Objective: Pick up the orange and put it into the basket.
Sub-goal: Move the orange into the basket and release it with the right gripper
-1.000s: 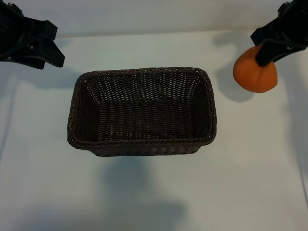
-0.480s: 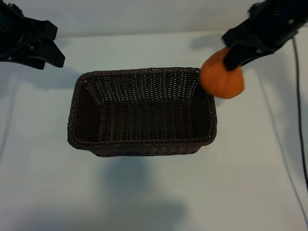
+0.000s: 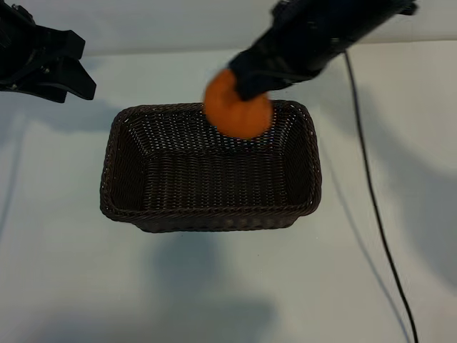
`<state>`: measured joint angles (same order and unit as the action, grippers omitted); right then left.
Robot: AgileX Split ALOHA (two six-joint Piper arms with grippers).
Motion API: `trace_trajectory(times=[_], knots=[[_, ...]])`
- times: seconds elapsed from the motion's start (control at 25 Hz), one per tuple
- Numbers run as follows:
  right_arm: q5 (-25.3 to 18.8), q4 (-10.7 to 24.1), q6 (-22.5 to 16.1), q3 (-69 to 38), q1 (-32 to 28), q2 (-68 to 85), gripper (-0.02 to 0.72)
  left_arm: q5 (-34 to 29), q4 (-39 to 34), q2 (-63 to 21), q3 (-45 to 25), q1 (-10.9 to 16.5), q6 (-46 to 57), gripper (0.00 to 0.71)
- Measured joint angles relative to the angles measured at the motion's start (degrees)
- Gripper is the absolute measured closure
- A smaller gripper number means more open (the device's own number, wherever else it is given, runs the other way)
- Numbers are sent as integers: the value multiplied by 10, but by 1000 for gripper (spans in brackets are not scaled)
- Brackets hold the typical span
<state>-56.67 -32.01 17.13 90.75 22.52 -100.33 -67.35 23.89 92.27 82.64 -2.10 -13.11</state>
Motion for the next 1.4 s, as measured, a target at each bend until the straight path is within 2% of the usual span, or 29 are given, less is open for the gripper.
trace_trajectory(times=[0.32, 0.48, 0.72, 1.12, 1.24, 1.4], knots=[[40, 1, 6, 0, 36, -67, 612, 0, 0, 0, 0, 0, 0, 224], [32, 14, 26, 0, 37, -107, 613, 0, 0, 0, 0, 0, 0, 224], [16, 15, 40, -1, 37, -158, 613, 0, 0, 0, 0, 0, 0, 224], [41, 14, 49, -2, 37, -181, 610, 0, 0, 0, 0, 0, 0, 224], [34, 14, 54, -3, 37, -185, 536, 0, 0, 0, 0, 0, 0, 224], [26, 11, 54, -4, 37, -185, 328, 0, 0, 0, 0, 0, 0, 224]])
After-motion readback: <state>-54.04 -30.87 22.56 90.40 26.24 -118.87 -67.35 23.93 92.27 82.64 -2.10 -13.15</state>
